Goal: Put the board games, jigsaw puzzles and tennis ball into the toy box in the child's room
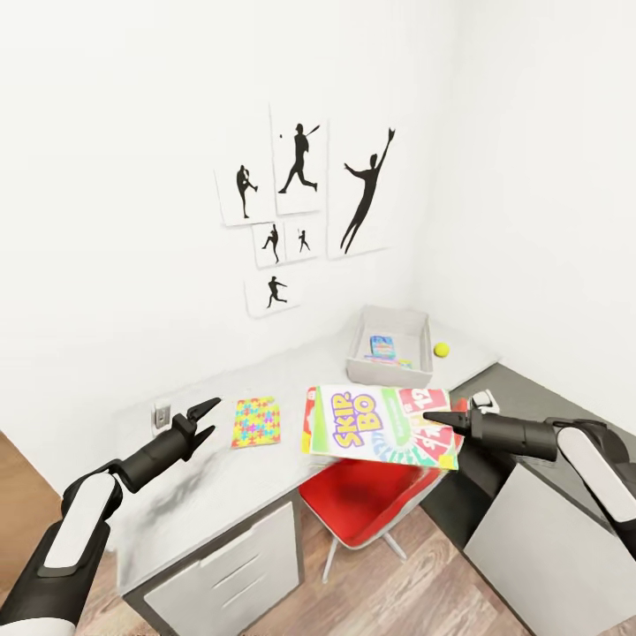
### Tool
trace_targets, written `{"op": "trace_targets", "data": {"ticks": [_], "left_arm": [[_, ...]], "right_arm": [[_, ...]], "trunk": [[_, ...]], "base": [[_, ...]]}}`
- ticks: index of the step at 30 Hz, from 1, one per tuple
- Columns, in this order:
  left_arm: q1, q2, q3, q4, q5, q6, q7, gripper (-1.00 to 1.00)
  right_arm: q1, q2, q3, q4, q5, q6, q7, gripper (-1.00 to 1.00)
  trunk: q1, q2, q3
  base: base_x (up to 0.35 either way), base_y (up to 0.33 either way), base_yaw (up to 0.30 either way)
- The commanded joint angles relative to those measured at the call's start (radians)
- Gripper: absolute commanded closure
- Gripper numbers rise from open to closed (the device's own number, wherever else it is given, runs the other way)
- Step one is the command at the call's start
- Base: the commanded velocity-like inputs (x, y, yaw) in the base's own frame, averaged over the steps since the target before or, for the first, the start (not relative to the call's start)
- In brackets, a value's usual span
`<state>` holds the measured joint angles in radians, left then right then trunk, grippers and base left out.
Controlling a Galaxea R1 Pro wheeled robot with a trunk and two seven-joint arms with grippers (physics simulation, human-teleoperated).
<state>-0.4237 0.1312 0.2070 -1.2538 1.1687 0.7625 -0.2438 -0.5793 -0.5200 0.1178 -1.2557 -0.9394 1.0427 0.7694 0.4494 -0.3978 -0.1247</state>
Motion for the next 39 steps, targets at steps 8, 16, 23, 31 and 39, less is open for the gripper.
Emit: {"op": "trace_targets", "data": {"ticks": [8, 16, 23, 31, 39], "left_arm": [[-0.009, -0.012, -0.001, -0.009, 0.002, 0.006, -0.005, -1.00], [-0.018, -0.016, -0.015, -0.048, 0.011, 0.008, -0.005, -1.00], [-0.022, -0.025, -0.019, -0.068, 0.015, 0.009, -0.005, -1.00], [-0.028, -0.030, -0.020, -0.072, 0.016, 0.009, -0.006, -1.00], [-0.030, -0.032, -0.020, -0.073, 0.016, 0.009, -0.006, -1.00]], "right_arm": [[-0.257, 0.044, -0.229, 0.334, -0.001, 0.004, -0.372, 1.00], [-0.466, 0.096, -0.350, 0.601, -0.012, -0.207, -0.616, 1.00], [-0.509, 0.109, -0.386, 0.622, -0.063, -0.287, -0.650, 1.00], [-0.509, 0.108, -0.394, 0.596, -0.093, -0.296, -0.594, 1.00], [-0.491, 0.111, -0.396, 0.588, -0.100, -0.247, -0.570, 1.00]], "trunk": [[0.001, -0.002, -0.002], [0.001, -0.002, -0.002], [0.001, -0.002, -0.002], [0.001, -0.002, -0.002], [0.001, -0.002, 0.000]], "base": [[0.000, -0.001, 0.058], [0.000, 0.000, 0.008], [0.000, 0.000, 0.002], [0.000, 0.000, 0.000], [0.000, 0.000, -0.019]]}}
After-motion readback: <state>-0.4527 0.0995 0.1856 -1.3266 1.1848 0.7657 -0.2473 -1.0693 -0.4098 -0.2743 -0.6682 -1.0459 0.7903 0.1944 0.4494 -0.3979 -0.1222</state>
